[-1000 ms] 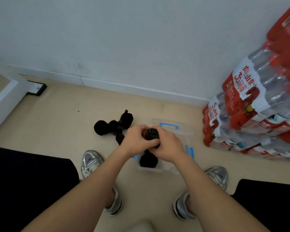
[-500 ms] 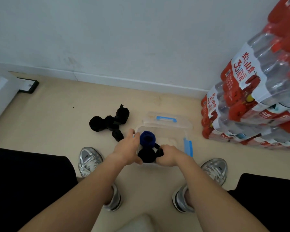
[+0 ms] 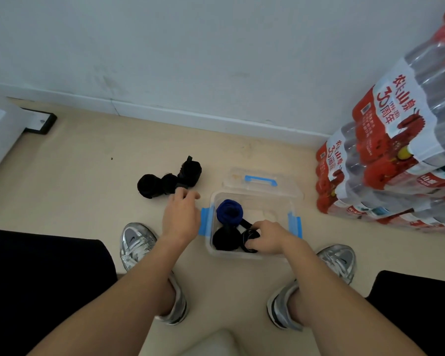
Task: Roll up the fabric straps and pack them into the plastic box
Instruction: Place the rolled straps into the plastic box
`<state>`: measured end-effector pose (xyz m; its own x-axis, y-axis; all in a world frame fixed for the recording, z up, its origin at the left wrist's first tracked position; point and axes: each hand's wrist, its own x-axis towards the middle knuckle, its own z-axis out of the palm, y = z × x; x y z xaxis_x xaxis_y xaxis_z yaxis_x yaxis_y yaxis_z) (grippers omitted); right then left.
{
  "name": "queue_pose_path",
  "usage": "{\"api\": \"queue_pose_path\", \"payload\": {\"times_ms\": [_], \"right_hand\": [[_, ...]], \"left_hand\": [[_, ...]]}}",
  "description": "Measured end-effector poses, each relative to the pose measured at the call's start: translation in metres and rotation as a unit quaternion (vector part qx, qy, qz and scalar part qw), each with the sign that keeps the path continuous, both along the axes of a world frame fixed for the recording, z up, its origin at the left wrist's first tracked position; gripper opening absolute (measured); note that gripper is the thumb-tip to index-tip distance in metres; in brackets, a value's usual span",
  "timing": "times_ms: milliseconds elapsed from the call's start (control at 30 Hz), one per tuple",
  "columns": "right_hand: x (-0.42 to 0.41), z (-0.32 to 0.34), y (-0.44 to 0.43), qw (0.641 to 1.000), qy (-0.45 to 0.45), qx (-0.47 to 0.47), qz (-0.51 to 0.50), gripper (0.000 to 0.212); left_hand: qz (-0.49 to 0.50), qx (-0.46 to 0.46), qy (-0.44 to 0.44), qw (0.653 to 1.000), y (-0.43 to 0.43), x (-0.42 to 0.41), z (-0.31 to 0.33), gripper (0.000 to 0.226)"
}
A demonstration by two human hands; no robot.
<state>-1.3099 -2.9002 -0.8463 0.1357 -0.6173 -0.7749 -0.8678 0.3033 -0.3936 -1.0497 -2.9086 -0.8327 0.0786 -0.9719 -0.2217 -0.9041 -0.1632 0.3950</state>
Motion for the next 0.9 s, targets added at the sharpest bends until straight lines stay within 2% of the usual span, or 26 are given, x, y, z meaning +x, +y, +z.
{"api": "queue_pose_path", "payload": {"times_ms": [67, 133, 300, 500, 567, 633, 767, 800, 900], "right_hand": [[-0.002, 0.001, -0.001, 0.999, -0.010, 0.007, -0.032, 0.057], [-0.003, 0.002, -0.002, 0.999, -0.012, 0.006, -0.046, 0.050], [-0.003, 0.003, -0.003, 0.999, 0.018, -0.029, -0.027, 0.040], [-0.002, 0.020, -0.010, 0.993, 0.041, -0.109, -0.029, 0.040], [-0.002, 0.026, -0.011, 0.988, 0.056, -0.140, -0.039, 0.036], [0.001, 0.034, -0.012, 0.981, 0.066, -0.177, -0.051, 0.030], [0.015, 0.046, -0.014, 0.972, -0.002, -0.226, -0.068, 0.014], [0.020, 0.049, -0.013, 0.969, -0.029, -0.236, -0.063, 0.018], [0.033, 0.064, -0.009, 0.958, -0.083, -0.274, -0.028, 0.065]], "left_hand": [[-0.039, 0.054, -0.079, 0.995, -0.001, 0.008, -0.010, 0.058], [-0.067, 0.088, -0.101, 0.989, 0.000, 0.012, -0.017, 0.067], [-0.104, 0.089, -0.150, 0.979, -0.003, 0.019, -0.027, 0.054], [-0.075, 0.127, -0.116, 0.982, -0.005, 0.027, -0.028, 0.045], [-0.039, 0.101, -0.080, 0.991, -0.002, 0.026, -0.023, 0.033], [0.010, 0.032, -0.025, 0.999, 0.000, 0.021, -0.012, 0.025], [0.015, -0.089, 0.023, 0.996, -0.004, 0.006, 0.021, 0.029], [0.005, -0.100, 0.040, 0.994, -0.005, 0.001, 0.030, 0.030], [-0.031, -0.086, 0.109, 0.990, -0.006, -0.017, 0.049, 0.033]]}}
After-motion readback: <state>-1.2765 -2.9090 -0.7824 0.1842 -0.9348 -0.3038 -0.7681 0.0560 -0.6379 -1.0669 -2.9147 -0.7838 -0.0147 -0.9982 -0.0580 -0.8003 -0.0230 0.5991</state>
